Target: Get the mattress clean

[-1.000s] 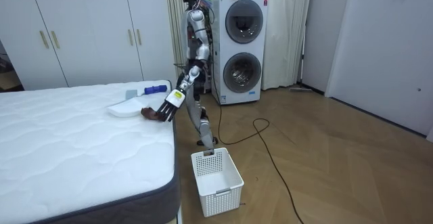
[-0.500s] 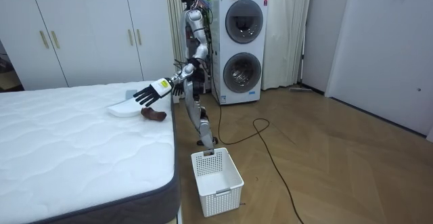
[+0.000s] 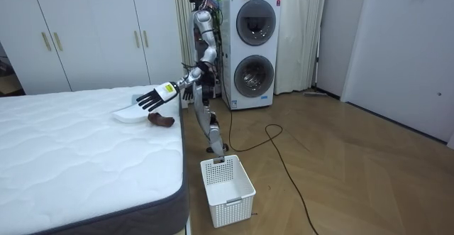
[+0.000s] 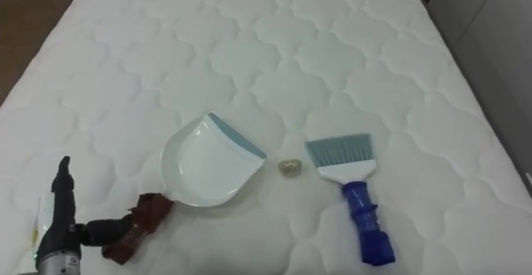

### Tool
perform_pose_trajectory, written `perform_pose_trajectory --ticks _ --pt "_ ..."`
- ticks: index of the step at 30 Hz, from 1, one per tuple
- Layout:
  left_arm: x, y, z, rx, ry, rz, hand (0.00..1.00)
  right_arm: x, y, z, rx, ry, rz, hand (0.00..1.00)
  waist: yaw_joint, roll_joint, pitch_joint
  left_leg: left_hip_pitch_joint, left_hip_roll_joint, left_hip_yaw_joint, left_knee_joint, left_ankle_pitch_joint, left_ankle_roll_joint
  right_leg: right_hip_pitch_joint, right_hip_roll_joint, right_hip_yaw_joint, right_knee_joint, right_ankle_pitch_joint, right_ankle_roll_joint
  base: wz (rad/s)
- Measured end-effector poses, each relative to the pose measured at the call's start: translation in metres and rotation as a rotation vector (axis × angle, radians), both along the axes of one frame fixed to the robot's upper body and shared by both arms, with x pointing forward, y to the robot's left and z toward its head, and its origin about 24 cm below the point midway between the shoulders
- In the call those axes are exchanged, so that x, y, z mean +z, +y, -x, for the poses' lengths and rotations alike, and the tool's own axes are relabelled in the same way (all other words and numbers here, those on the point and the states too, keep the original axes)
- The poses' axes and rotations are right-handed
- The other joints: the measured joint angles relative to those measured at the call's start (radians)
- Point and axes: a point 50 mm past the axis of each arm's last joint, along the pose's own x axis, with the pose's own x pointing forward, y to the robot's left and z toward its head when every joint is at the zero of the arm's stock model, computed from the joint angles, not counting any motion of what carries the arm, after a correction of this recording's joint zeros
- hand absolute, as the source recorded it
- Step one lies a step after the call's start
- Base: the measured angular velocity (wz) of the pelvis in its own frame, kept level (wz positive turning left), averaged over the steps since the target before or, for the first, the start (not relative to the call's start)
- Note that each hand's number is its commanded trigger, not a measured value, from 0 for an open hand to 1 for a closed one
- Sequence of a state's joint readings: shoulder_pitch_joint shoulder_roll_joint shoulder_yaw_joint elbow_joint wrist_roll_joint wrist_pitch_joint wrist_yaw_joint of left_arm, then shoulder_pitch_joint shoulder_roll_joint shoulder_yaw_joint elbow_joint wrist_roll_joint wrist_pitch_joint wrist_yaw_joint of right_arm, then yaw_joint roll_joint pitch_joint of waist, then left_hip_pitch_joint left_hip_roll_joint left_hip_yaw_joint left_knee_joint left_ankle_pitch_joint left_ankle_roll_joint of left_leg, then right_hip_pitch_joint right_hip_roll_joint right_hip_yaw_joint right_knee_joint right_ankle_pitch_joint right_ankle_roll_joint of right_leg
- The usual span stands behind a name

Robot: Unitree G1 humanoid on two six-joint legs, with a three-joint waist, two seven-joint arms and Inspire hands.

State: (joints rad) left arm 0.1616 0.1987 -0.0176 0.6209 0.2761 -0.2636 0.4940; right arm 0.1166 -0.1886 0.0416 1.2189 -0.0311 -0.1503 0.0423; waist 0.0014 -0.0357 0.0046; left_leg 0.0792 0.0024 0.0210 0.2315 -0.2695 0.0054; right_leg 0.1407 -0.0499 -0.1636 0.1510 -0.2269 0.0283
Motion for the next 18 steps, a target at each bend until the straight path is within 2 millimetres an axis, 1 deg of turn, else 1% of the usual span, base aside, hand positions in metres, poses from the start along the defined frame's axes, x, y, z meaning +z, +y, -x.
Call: perform_pose_trajectory --ticks 2,3,5,6,11,12,14,15,16,17,18 --pt "-0.001 -0.002 -0.001 -0.011 0.008 0.002 0.0 0.0 0.0 0.001 -0.008 0.001 0.003 0.0 -0.002 0.003 0.0002 -0.007 0.0 0.001 0.0 0.0 0.0 -0.008 0.0 0.0 0.0 0.001 0.0 -0.02" --pt "-0.001 -0.003 -0.002 -0.014 0.015 0.001 0.0 0.0 -0.001 0.002 -0.015 0.009 0.004 0.0 -0.008 0.004 -0.0026 -0.015 0.0 0.001 0.0 0.0 0.0 -0.017 0.0 0.001 0.0 0.002 0.0 0.0" --pt "-0.002 -0.005 -0.003 -0.02 0.023 0.001 0.0 0.0 -0.002 0.001 -0.023 0.018 0.007 0.0 -0.019 0.007 -0.0019 -0.023 0.0 0.001 0.0 0.001 0.001 -0.026 0.0 0.002 0.0 0.003 0.0 0.0" --pt "-0.002 -0.006 -0.004 -0.021 0.026 0.008 0.0 0.0 -0.002 0.001 -0.031 0.017 0.008 0.0 -0.027 0.011 -0.0051 -0.035 0.0 0.001 0.001 0.001 0.001 -0.037 0.0 0.0 0.002 0.004 0.001 0.0" --pt "-0.005 -0.008 -0.017 -0.037 0.043 0.004 0.0 0.0 -0.002 -0.003 -0.037 0.013 0.009 0.0 -0.032 0.016 -0.0045 -0.059 0.001 -0.01 0.001 0.004 0.001 -0.065 0.001 -0.002 0.005 0.004 0.001 -0.02" --pt "-0.006 -0.009 -0.019 -0.043 0.047 0.003 0.0 0.0 -0.002 -0.004 -0.04 0.009 0.005 0.0 -0.032 0.017 -0.0042 -0.061 0.002 -0.023 0.0 0.004 0.001 -0.071 0.002 -0.005 0.009 0.004 0.001 -0.08" --pt "-0.008 -0.011 -0.022 -0.054 0.059 0.0 0.0 0.0 -0.002 -0.006 -0.036 0.007 0.005 0.0 -0.035 0.019 -0.002 -0.06 0.003 -0.063 -0.002 0.006 0.001 -0.088 0.004 -0.013 0.038 0.004 0.001 -0.07" --pt "-0.01 -0.011 -0.024 -0.059 0.073 -0.003 0.0 0.001 -0.003 -0.008 -0.037 0.003 0.008 0.0 -0.036 0.023 0.0007 -0.055 0.006 -0.111 -0.012 0.015 0.002 -0.112 0.005 -0.036 0.084 0.003 0.0 -0.18" --pt "-0.011 -0.012 -0.025 -0.07 0.084 -0.006 0.0 0.001 -0.005 -0.011 -0.038 -0.005 0.015 0.0 -0.037 0.024 0.0037 -0.049 0.014 -0.172 -0.021 0.023 0.001 -0.149 0.005 -0.058 0.148 0.001 -0.003 -0.25" --pt "-0.011 -0.011 -0.026 -0.072 0.087 -0.006 0.0 0.002 -0.005 -0.013 -0.038 -0.008 0.017 0.0 -0.036 0.031 0.0083 -0.048 0.022 -0.205 -0.022 0.024 0.001 -0.17 0.008 -0.059 0.17 -0.004 -0.015 -0.45" --pt "-0.011 -0.007 -0.026 -0.072 0.097 -0.013 0.0 0.002 -0.002 -0.02 -0.033 -0.025 0.018 0.0 -0.034 0.028 0.0082 -0.055 0.033 -0.259 -0.023 0.024 0.0 -0.207 0.042 -0.015 0.116 -0.016 -0.046 -0.51"
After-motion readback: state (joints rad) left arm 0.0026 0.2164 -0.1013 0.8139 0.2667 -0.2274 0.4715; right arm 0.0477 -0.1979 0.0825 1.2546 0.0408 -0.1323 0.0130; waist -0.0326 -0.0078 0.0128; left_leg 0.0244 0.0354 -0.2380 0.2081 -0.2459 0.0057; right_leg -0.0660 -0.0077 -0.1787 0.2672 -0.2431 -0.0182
